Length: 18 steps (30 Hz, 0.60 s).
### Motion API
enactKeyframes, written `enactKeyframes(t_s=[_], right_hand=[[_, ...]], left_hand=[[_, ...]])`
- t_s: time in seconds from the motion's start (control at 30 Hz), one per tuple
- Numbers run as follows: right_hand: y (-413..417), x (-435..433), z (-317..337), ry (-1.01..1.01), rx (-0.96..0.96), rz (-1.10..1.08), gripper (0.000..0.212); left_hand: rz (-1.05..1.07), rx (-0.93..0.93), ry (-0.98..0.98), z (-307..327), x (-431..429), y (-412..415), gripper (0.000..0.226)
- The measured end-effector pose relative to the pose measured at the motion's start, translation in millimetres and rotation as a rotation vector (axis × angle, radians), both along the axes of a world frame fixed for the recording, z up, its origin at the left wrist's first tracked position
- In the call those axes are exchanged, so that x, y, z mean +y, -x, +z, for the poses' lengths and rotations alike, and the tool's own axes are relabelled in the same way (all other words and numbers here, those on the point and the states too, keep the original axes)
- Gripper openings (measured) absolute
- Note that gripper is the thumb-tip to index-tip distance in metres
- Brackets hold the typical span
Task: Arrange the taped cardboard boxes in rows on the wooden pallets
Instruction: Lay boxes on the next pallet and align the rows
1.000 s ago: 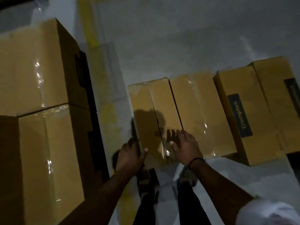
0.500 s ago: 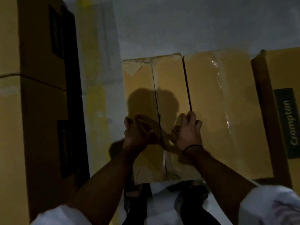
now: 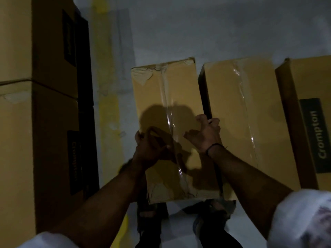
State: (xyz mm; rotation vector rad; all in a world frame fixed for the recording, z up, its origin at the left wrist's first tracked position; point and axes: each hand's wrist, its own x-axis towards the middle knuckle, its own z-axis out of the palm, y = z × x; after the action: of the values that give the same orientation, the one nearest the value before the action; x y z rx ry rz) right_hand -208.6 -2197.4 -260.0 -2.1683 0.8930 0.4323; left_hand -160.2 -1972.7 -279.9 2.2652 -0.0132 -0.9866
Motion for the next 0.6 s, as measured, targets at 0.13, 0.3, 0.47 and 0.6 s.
enactKeyframes(t_s=[0.13,0.3,0.47,0.6], right_hand=[[13,6,41,-0.005,-0.082,0.073,0.075],[20,32,133,0.078,-0.091,0.154,0.085],[29,75,273,0.112,-0.041,0.156,0.089],[50,129,388,0.163,-0.039,0.251,0.087]], left_hand=[[0.038,-0.076,0.041,42,18,14,0.107],[0.094,-0.2,-0.013,139,35,18,0.102],[0.049,-0.337,-0.129,272,67,15,0.103],[0.034,-0.371,-0.202,398,108,31,0.097]])
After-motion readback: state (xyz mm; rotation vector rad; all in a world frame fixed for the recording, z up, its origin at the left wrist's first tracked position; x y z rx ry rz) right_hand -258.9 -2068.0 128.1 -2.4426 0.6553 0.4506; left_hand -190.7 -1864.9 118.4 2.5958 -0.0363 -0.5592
